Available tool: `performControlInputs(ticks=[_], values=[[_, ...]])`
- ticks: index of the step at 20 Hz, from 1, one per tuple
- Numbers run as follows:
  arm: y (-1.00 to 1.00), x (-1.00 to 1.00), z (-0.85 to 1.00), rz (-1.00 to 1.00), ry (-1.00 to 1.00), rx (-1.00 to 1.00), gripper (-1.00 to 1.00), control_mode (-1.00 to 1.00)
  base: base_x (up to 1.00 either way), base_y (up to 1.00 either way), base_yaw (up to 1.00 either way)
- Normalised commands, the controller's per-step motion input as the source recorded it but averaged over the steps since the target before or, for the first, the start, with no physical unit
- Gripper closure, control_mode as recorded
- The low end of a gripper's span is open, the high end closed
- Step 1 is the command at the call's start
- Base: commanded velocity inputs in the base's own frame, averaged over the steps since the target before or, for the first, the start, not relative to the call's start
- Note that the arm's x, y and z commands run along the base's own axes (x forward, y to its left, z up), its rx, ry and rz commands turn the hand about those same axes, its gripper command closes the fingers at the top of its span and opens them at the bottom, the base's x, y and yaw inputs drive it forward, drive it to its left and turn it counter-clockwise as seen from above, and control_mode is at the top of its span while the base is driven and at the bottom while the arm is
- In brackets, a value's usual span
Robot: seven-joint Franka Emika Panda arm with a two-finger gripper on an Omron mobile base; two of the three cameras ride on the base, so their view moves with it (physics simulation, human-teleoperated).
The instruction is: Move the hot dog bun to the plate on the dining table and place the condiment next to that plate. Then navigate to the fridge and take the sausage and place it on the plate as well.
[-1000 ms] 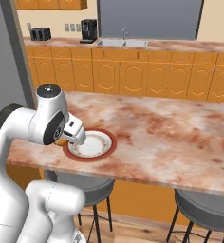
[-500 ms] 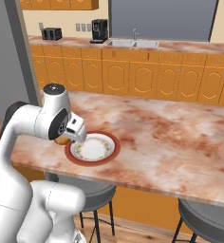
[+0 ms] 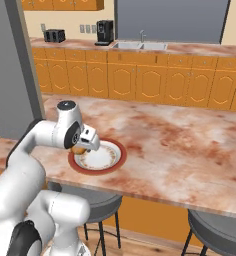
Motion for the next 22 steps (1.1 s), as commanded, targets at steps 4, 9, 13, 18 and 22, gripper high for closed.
performControlInputs(ticks=[4, 9, 13, 18, 22], values=[[0.00, 0.33, -0.49, 0.00, -0.07, -0.11, 1.00, -1.00, 0.00, 0.00, 0.00], [0.00, 0.06, -0.17, 0.01, -0.11, -0.02, 1.00, -1.00, 0.00, 0.00, 0.00], [0.00, 0.01, -0.09, 0.05, -0.08, 0.01, 1.00, -1.00, 0.00, 0.00, 0.00], [0.04, 0.03, -0.24, 0.04, -0.03, 0.01, 1.00, -1.00, 0.00, 0.00, 0.00], [0.23, 0.27, -0.24, 0.04, 0.00, 0.00, 1.00, -1.00, 0.00, 0.00, 0.00]])
